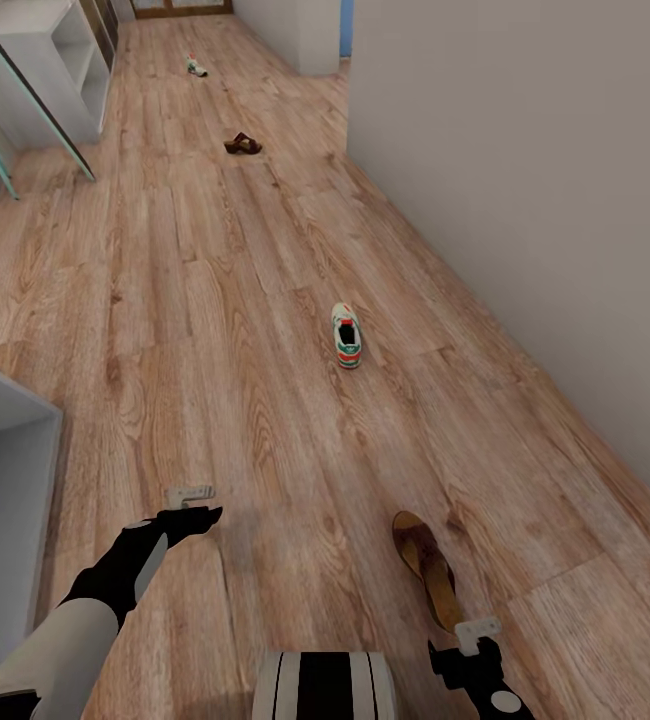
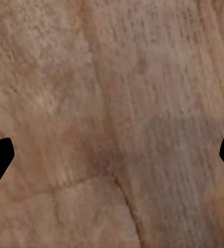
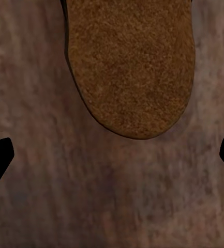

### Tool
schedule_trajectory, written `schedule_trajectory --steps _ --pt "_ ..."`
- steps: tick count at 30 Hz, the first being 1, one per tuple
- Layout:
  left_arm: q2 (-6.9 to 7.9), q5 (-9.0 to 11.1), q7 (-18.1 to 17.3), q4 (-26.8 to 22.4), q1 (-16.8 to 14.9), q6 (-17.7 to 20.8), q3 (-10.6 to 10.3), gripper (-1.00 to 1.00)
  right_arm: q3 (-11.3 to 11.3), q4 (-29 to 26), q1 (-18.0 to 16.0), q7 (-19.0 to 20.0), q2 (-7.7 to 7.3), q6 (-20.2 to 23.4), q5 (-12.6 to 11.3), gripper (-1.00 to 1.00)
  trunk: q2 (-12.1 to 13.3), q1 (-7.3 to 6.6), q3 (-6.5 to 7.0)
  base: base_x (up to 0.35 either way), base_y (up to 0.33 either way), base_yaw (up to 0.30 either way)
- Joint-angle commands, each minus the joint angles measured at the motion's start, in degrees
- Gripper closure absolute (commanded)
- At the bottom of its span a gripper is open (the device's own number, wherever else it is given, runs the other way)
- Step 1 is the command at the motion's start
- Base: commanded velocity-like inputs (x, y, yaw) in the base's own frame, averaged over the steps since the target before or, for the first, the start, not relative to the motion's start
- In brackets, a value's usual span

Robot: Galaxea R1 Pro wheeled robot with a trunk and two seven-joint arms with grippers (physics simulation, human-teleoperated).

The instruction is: Pick up the two gym shoes and the two sandals from the corridor floor and place them onto the hallstand (shoe rack) in the corridor, making sure they are on the rack and not on the floor. Arrange them so the two gym shoes are next to each other and the two sandals are next to each other.

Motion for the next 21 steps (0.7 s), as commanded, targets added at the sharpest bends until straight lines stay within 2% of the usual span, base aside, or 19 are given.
schedule_trajectory --steps 1,7,14,21 --pt "-0.04 0.0 -0.4 -0.1 0.0 0.4 0.3 -1.0 0.2 0.0 0.0 -0.3 -0.03 -0.1 0.4 -1.0 0.0 -0.01 -0.03 0.0 0.0 0.0" --pt "0.0 0.0 -0.4 -0.9 0.0 0.3 0.3 -1.0 0.2 0.0 0.0 -0.3 -0.03 -0.1 0.4 -1.0 0.0 -0.01 -0.03 0.014 0.0 0.0" --pt "-0.03 0.0 -0.4 -2.1 0.2 0.4 0.2 -1.0 0.2 0.0 0.0 -0.3 -0.03 -0.1 0.4 -1.0 0.0 -0.01 -0.03 0.147 0.0 0.0" --pt "-0.04 0.0 -0.4 -2.3 0.2 0.4 0.2 -1.0 0.2 0.1 0.0 -0.3 -0.03 -0.1 0.4 -1.0 0.0 -0.01 -0.03 0.031 0.0 0.0"
